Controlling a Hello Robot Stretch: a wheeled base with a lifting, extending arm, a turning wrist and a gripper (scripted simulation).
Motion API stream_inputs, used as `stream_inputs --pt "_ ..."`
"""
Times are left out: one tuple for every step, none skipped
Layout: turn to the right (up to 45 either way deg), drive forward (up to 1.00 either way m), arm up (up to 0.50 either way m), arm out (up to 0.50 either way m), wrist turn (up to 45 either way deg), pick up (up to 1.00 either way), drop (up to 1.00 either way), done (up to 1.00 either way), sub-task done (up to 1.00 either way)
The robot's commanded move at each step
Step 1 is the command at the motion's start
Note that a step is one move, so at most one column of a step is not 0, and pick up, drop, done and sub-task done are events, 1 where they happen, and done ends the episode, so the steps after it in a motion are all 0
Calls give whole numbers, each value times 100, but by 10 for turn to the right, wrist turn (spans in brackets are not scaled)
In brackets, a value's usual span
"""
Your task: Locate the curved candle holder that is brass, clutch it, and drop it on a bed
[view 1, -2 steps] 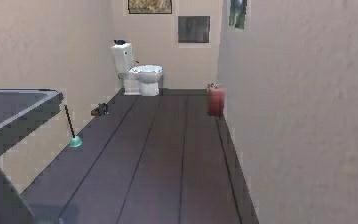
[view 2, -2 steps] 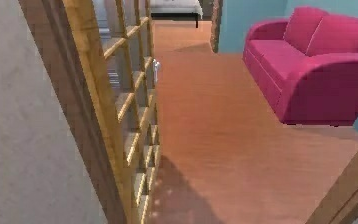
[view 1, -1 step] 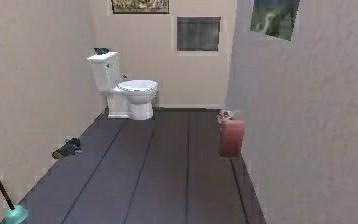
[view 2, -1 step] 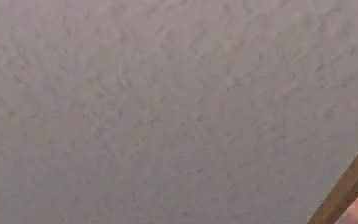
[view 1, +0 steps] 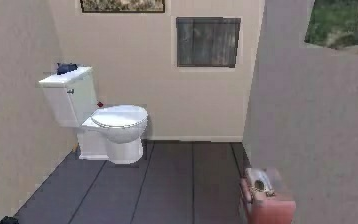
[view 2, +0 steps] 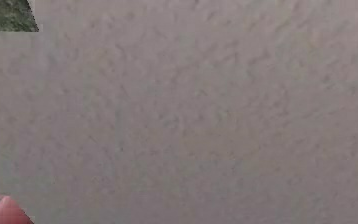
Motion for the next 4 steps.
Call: stream_inputs --pt "-90 0 0 0 0 0 0 0 0" --pt "0 5 0 0 0 0 0 0 0" --pt "-450 0 0 0 0 0 0 0 0" --pt "-30 0 0 0 0 0 0 0 0"
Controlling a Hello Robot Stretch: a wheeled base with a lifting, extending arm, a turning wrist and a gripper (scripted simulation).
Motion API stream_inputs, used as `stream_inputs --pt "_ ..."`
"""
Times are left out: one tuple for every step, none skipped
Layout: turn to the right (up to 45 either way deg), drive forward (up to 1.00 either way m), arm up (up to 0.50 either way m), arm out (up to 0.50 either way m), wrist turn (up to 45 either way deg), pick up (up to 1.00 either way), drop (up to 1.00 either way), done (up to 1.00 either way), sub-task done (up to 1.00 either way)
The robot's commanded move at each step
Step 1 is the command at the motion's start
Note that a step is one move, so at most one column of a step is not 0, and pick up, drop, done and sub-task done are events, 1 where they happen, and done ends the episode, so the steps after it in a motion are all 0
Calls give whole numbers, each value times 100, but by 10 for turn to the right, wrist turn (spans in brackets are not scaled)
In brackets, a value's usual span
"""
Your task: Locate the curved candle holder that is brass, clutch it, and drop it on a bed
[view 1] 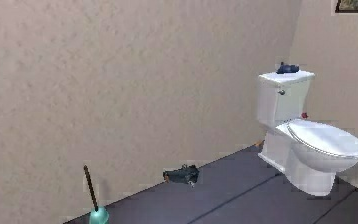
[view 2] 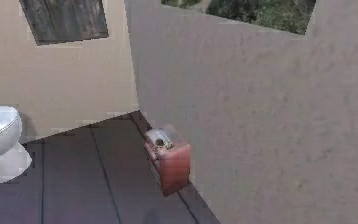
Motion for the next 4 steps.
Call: stream_inputs --pt "450 0 0 0 0 0 0 0 0" --pt "120 0 0 0 0 0 0 0 0" --pt "30 0 0 0 0 0 0 0 0" --pt "0 65 0 0 0 0 0 0 0"
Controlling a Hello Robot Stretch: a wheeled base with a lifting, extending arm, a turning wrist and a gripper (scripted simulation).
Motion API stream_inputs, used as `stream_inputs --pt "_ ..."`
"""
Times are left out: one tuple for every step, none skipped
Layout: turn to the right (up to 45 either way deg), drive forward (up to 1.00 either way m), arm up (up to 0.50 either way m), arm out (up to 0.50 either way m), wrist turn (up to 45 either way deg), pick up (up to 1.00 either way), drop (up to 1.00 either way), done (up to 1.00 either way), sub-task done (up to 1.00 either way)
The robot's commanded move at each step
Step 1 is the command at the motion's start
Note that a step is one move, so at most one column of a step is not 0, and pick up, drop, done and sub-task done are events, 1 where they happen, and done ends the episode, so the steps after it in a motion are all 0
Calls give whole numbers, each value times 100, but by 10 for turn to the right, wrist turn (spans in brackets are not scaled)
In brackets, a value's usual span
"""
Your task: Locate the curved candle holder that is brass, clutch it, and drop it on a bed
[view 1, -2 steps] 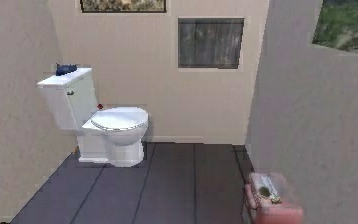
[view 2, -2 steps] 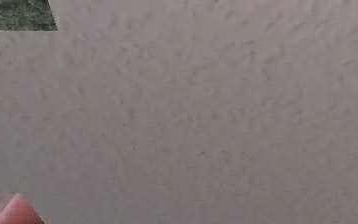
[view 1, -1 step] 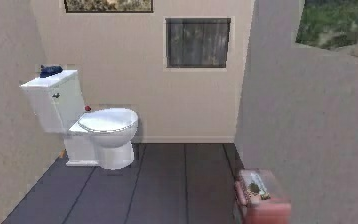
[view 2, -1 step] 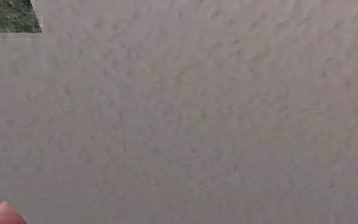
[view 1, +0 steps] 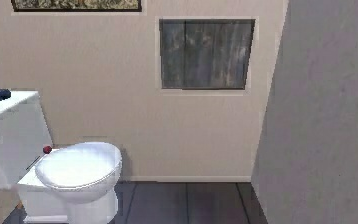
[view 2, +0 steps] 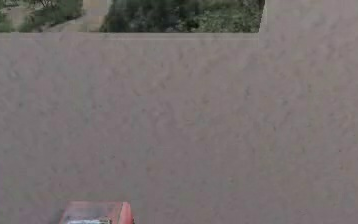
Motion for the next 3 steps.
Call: stream_inputs --pt "-270 0 0 0 0 0 0 0 0" --pt "0 0 50 0 0 0 0 0 0" --pt "0 0 10 0 0 0 0 0 0"
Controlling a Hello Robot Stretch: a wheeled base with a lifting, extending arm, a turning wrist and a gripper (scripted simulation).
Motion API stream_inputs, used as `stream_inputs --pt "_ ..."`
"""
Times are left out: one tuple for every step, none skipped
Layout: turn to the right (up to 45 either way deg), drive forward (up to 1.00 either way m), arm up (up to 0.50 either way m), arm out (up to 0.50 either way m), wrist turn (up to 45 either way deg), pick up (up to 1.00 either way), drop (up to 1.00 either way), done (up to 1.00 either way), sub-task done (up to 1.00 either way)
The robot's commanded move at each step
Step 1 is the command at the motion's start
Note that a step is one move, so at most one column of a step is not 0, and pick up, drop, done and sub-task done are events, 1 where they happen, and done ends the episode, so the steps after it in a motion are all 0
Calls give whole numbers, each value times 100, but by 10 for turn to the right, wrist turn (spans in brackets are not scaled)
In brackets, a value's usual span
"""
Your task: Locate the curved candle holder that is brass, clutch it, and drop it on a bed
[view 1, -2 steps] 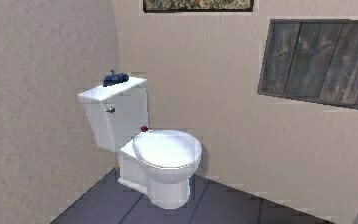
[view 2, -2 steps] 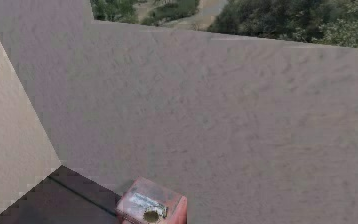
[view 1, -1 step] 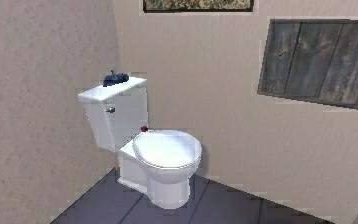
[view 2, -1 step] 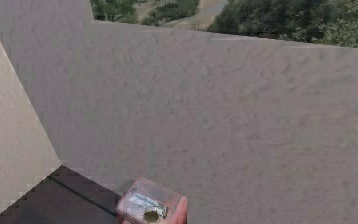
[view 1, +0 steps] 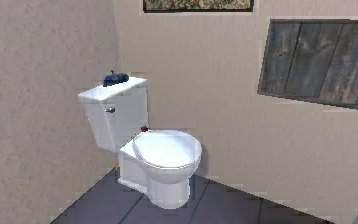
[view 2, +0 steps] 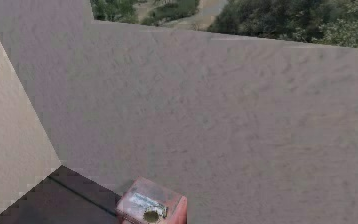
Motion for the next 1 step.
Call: stream_inputs --pt "0 0 0 12 0 0 0 0 0"
